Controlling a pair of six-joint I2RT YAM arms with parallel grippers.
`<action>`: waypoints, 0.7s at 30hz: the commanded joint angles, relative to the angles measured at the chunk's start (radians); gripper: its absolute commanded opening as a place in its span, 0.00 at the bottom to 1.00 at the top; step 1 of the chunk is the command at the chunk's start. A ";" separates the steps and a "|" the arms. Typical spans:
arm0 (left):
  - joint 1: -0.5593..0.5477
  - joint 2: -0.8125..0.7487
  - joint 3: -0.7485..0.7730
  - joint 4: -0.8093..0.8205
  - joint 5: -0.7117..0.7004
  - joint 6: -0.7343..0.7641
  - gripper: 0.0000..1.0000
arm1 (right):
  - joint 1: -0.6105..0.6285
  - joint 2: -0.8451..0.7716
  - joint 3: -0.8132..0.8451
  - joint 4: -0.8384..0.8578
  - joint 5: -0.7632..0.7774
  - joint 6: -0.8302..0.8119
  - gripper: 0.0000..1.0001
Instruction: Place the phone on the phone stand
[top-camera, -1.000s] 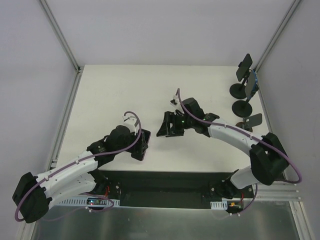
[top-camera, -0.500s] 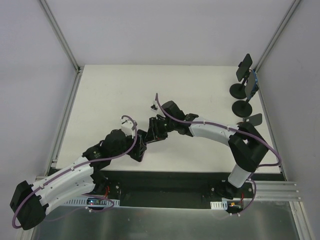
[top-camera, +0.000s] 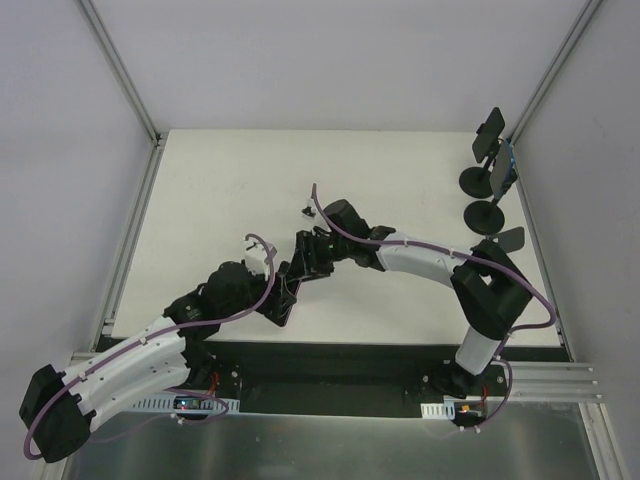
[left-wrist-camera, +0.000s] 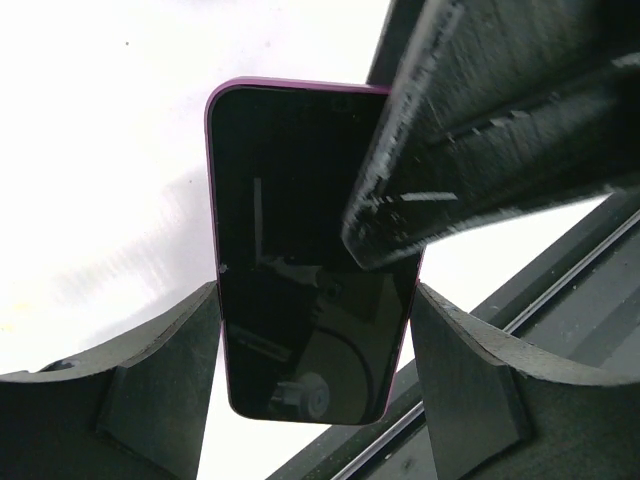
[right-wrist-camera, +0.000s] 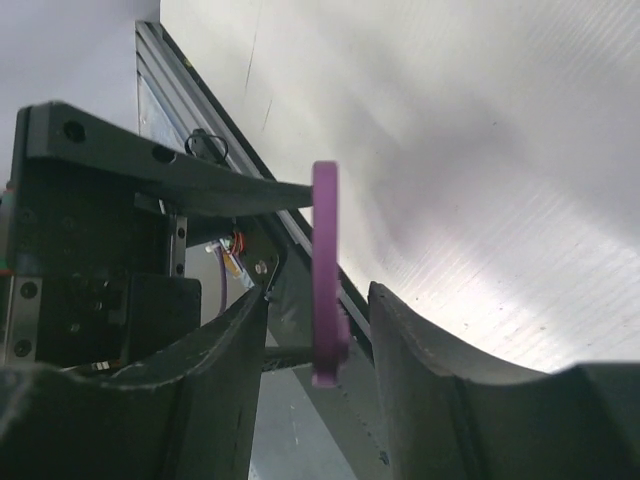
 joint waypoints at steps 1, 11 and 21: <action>-0.007 -0.030 0.000 0.100 0.043 0.006 0.00 | -0.027 -0.010 0.018 0.078 0.006 0.012 0.47; -0.005 -0.008 0.049 0.082 0.046 -0.084 0.10 | -0.035 -0.088 -0.104 0.202 0.006 -0.020 0.01; 0.021 0.116 0.426 -0.013 0.121 -0.117 0.82 | -0.355 -0.805 -0.399 -0.130 0.409 -0.397 0.01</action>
